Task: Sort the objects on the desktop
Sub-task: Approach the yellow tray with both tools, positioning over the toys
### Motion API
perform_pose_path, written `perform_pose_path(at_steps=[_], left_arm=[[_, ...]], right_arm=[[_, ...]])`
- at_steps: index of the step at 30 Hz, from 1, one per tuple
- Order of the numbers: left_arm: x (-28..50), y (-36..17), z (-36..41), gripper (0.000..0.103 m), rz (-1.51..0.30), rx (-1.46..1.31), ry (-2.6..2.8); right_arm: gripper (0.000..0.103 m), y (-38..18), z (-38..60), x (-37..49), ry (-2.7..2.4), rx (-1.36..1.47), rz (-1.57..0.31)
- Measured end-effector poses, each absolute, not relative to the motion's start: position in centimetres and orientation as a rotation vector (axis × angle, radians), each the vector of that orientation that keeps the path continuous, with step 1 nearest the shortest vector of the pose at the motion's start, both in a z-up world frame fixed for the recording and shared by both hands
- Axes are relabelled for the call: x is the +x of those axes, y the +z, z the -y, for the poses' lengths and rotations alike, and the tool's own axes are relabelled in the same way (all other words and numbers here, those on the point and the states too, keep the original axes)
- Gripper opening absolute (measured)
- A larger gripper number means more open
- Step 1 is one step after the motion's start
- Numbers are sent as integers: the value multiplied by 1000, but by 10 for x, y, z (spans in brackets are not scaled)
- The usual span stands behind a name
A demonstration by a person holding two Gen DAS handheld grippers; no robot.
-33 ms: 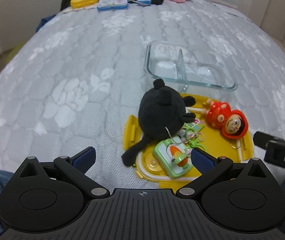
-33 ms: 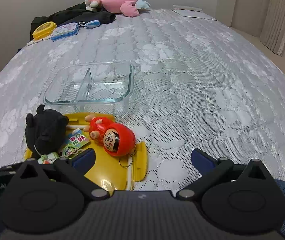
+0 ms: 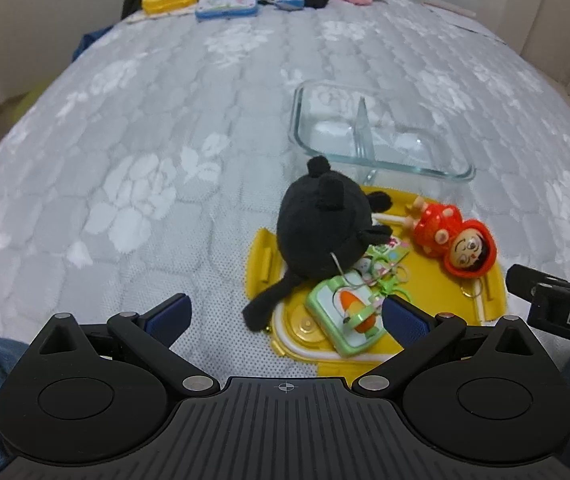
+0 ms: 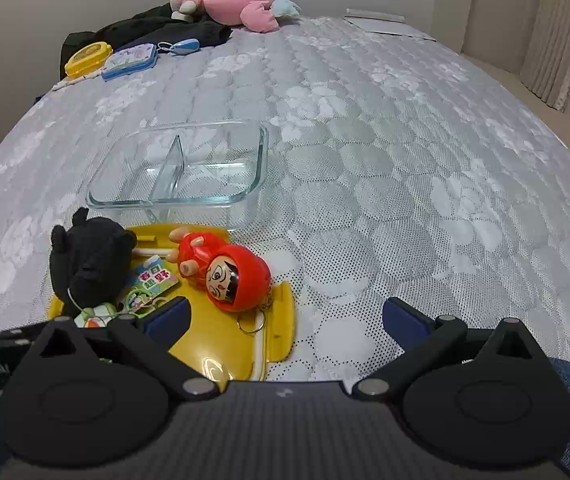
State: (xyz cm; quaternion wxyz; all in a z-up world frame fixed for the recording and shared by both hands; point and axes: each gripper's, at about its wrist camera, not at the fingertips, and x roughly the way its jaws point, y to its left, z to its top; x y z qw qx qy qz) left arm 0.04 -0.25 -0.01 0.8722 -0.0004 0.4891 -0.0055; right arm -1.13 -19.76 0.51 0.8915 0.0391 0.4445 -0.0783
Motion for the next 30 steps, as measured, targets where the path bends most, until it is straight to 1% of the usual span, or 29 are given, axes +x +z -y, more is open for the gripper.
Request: perform_pose_path(at_steps=[6, 10, 12, 19, 30], left_arm=[[2, -1, 11, 103, -1022, 70, 7], [-2, -16, 10, 103, -1031, 15, 2], [2, -13, 1, 103, -1052, -21, -10], [0, -11, 4, 103, -1060, -19, -12], [-16, 15, 15, 103, -1007, 10, -8]], right_arm=[[103, 1, 197, -10, -161, 83, -938], [103, 1, 196, -10, -160, 82, -946], [103, 0, 196, -10, -159, 81, -948], [103, -1, 195, -10, -154, 76, -963], [103, 12, 192, -24, -131, 97, -948]])
